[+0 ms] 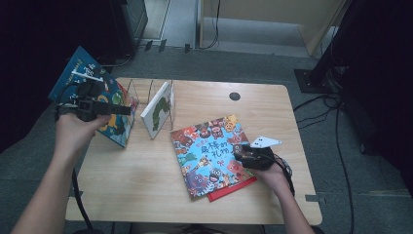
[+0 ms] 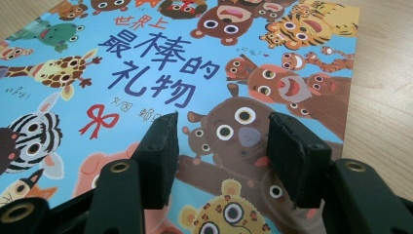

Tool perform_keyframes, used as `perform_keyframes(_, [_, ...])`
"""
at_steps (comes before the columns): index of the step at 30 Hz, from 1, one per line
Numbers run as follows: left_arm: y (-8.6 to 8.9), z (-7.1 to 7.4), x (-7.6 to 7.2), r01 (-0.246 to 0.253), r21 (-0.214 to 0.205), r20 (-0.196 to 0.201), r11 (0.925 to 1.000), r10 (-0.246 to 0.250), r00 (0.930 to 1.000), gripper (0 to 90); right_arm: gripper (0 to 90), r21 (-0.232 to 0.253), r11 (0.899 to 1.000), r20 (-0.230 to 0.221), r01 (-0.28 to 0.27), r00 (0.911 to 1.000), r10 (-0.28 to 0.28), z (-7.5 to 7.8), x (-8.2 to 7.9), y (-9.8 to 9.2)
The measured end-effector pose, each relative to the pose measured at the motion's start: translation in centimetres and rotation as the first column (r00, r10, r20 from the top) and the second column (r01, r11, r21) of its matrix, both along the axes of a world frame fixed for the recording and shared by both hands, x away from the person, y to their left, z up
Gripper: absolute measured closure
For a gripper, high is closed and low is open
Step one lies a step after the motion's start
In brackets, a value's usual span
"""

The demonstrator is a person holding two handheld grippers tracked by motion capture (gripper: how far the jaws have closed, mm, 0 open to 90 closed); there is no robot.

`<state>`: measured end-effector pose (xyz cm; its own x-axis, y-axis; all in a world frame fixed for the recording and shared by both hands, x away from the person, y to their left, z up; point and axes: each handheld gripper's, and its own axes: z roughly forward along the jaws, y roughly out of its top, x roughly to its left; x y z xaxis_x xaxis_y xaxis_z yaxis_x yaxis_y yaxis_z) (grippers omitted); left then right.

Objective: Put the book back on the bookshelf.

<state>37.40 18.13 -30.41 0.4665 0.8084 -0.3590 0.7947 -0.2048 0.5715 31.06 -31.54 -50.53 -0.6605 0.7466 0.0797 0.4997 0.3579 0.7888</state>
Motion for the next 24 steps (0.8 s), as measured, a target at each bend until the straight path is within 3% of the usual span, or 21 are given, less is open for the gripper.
perform_keyframes(7, [-2.4,-3.2,-1.3,0.057,0.017,-0.003,0.9983,-0.056,0.9984,42.0,45.3,-0.008,1.0,0.009,0.003,1.0,-0.003,-0.1,0.0,0.1])
perform_keyframes(13, [-4.2,-6.2,-1.7,0.108,-0.019,-0.014,0.994,-0.108,0.994,41.7,45.1,-0.008,1.0,0.01,-0.001,1.0,0.001,-0.1,-0.1,0.1])
perform_keyframes(15, [-5.0,-7.4,-1.5,0.145,-0.033,-0.03,0.9889,-0.146,0.9888,41.5,45.0,-0.009,1.0,0.011,0.0,0.9999,0.0,-0.1,-0.1,0.1])
perform_keyframes(24, [-8.1,-10.7,-1.1,0.206,0.008,-0.02,0.9785,-0.206,0.9784,41.9,44.9,-0.008,1.0,0.025,0.008,0.9996,-0.008,-0.2,-0.3,0.1])
